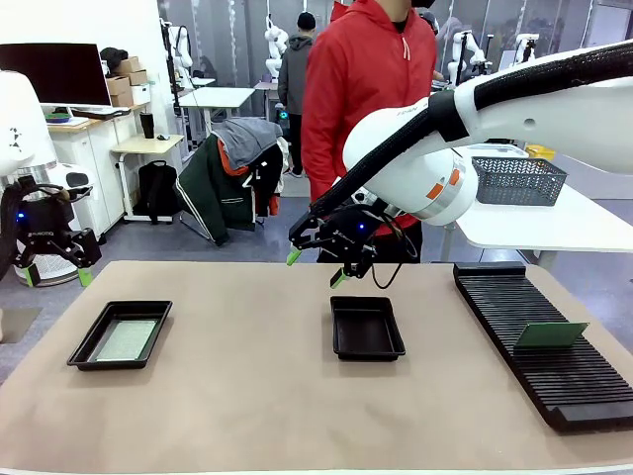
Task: Inspect and transfer BCBs to ESD trays.
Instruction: Pick up the Blank PCB from the PCB Rack and place it in the right ESD tray.
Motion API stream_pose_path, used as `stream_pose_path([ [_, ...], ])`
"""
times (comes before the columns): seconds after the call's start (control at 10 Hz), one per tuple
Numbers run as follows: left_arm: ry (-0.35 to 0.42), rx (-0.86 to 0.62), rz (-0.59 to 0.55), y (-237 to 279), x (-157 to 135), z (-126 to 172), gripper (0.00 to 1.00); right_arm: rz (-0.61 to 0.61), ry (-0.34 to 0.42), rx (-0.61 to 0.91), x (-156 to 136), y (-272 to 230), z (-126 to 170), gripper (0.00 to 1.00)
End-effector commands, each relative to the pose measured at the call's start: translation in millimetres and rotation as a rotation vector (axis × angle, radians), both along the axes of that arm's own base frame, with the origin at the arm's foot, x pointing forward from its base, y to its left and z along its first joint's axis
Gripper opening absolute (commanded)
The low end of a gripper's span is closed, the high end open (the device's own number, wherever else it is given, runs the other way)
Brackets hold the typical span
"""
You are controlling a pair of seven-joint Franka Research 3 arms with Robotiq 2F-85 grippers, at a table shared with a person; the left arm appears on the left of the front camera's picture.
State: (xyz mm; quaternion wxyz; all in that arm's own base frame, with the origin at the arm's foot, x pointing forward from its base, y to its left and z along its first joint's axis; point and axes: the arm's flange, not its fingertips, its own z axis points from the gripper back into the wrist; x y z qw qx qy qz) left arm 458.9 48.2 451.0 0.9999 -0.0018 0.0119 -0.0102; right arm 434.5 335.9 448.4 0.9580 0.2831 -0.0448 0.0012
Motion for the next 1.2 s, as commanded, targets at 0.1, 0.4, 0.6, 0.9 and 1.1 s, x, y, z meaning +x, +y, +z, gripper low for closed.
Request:
stream_pose_path([
  [0.1,-0.002,-0.003,0.003,0.0,-1.0,-1.2,0.94,-0.015,0.005,-0.020,0.9,1.6,0.2,1.00],
  [0.4,-0.002,-0.003,0.003,0.0,-1.0,-1.2,0.94,0.050,-0.036,-0.023,-12.7,-33.2,3.9,1.00],
  [0.6,-0.002,-0.003,0.003,0.0,-1.0,-1.2,0.94,0.129,-0.097,-0.073,-21.6,-66.5,18.3,1.00],
  [0.9,-0.002,-0.003,0.003,0.0,-1.0,-1.2,0.94,0.298,-0.196,-0.132,-37.0,-134.5,57.5,1.00],
  [1.1,-0.002,-0.003,0.003,0.0,-1.0,-1.2,0.94,0.442,-0.259,-0.219,-49.1,-180.7,95.4,1.00],
])
